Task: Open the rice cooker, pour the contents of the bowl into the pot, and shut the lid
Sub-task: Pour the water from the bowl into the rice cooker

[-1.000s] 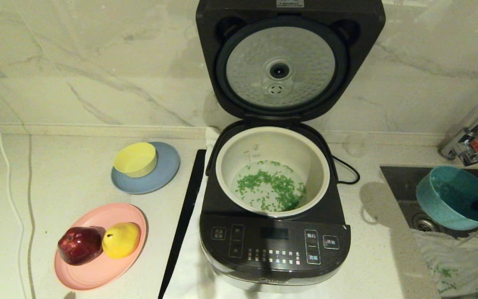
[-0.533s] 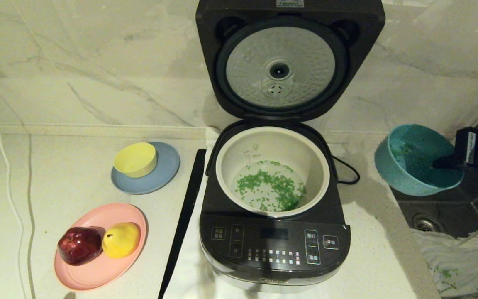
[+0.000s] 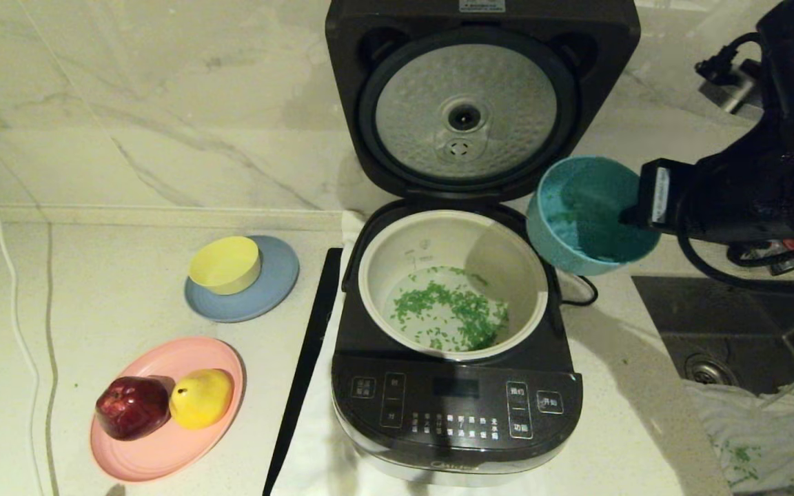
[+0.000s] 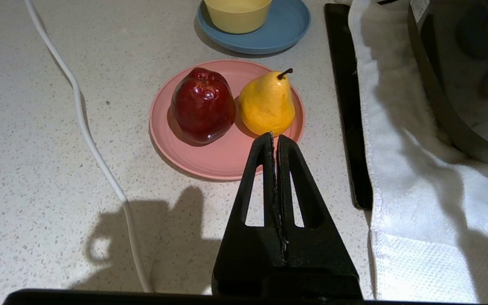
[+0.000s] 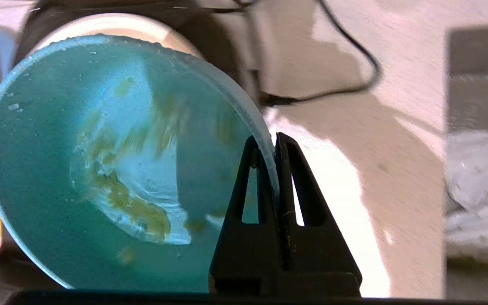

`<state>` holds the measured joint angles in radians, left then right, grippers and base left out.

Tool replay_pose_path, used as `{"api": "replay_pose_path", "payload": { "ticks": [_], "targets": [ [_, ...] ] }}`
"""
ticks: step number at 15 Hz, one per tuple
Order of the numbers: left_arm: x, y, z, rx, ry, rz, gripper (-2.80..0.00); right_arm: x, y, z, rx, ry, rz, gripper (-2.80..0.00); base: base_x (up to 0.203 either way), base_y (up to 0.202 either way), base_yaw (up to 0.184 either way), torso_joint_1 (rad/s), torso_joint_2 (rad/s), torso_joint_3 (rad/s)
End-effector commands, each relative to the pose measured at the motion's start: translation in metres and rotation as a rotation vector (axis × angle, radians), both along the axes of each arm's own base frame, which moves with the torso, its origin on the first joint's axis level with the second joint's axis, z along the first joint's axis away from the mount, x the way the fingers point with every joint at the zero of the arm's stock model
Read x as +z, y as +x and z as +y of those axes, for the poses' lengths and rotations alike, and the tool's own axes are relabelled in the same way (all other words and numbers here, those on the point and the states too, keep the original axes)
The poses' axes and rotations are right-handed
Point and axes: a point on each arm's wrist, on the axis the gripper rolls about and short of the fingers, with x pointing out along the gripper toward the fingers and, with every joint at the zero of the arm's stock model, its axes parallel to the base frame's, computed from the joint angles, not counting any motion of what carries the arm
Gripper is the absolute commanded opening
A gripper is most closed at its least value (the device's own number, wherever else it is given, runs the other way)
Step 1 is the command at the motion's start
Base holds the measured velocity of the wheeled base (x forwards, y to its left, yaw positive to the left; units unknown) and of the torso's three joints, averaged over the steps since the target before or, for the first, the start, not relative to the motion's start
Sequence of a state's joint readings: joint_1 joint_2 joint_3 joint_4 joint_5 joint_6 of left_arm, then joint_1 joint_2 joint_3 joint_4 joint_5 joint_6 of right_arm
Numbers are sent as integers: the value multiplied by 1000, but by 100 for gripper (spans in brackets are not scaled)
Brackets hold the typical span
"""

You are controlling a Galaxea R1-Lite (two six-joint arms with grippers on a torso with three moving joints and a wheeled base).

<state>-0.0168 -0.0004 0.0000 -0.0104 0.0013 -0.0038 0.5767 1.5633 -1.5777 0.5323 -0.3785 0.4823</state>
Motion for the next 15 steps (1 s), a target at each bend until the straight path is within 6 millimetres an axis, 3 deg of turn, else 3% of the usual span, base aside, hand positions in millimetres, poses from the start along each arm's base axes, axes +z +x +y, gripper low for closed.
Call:
{"api": "replay_pose_path", "payload": {
  "ticks": [1,6,15],
  "targets": [
    [-1,0,0,0,-1,2,-280,-12,14,33,33,-26,-2,-280,0,0,0,0,0,0],
    [-1,0,0,0,0,2,-280,-15,25,80,48,-33,-69,-280,0,0,0,0,0,0],
    [-1,0,0,0,-1,3,-280,-42,56,122,-64,-105,-112,-280,0,0,0,0,0,0]
  ]
}}
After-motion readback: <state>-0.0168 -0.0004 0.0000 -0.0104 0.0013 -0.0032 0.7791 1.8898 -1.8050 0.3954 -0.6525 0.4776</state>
